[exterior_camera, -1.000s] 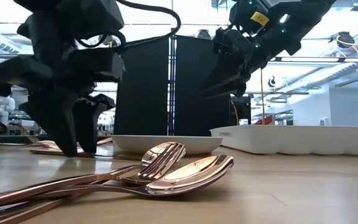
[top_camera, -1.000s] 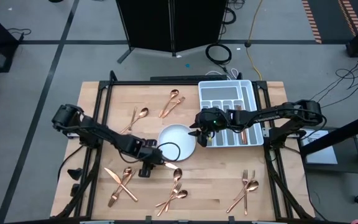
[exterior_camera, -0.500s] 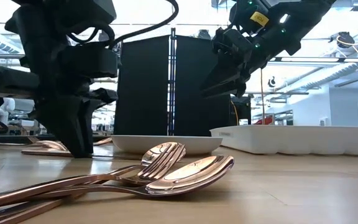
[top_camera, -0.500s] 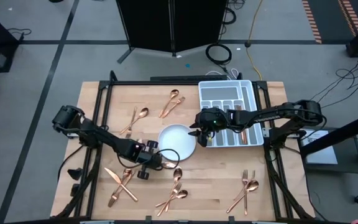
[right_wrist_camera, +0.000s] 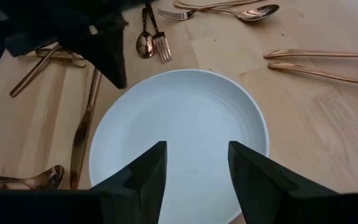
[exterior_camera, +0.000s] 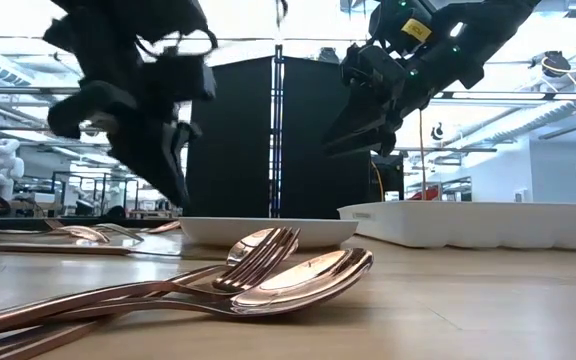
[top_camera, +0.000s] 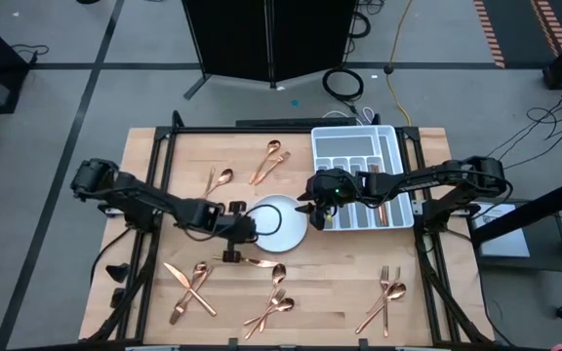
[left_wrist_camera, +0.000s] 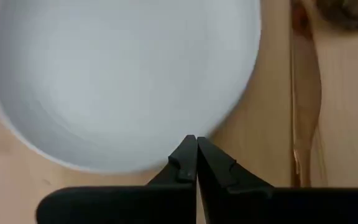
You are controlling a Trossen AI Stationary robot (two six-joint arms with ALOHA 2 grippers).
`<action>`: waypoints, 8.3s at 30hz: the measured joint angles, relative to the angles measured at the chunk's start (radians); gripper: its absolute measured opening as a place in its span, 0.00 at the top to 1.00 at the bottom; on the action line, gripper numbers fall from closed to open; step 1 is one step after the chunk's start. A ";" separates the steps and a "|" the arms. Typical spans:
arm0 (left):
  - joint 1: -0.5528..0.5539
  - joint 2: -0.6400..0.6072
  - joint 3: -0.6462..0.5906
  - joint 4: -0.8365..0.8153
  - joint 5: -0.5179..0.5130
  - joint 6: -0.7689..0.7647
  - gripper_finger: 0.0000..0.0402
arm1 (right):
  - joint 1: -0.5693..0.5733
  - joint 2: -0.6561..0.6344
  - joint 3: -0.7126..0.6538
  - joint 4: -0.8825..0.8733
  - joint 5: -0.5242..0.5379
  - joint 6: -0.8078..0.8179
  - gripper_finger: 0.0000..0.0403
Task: Sort silverware
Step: Put the knife in the silverware tray
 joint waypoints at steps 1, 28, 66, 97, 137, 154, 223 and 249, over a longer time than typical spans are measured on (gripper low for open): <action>0.004 0.007 0.000 -0.003 0.037 -0.022 0.98 | 0.000 0.000 0.000 0.000 -0.002 0.001 0.60; -0.172 0.097 0.004 0.045 0.082 -0.136 0.56 | 0.000 0.000 0.000 0.008 0.000 0.000 0.60; -0.079 0.012 0.002 0.026 -0.092 0.052 0.95 | 0.000 0.000 0.000 0.005 0.001 0.005 0.60; 0.040 0.083 -0.082 0.063 0.046 0.085 0.68 | 0.000 0.000 0.000 0.006 0.001 0.001 0.60; -0.054 0.063 -0.085 0.172 0.106 0.076 1.00 | 0.215 0.183 0.003 0.384 -0.057 0.116 0.60; -0.201 -0.147 -0.111 -0.116 0.008 -0.061 1.00 | 0.331 0.551 0.454 0.153 0.007 0.109 0.60; -0.440 -0.128 -0.240 0.014 -0.152 -0.285 1.00 | 0.315 0.696 0.647 0.021 0.129 0.166 0.60; -0.441 -0.077 -0.241 0.022 -0.077 -0.316 1.00 | 0.370 0.779 0.650 0.013 0.252 -0.006 0.65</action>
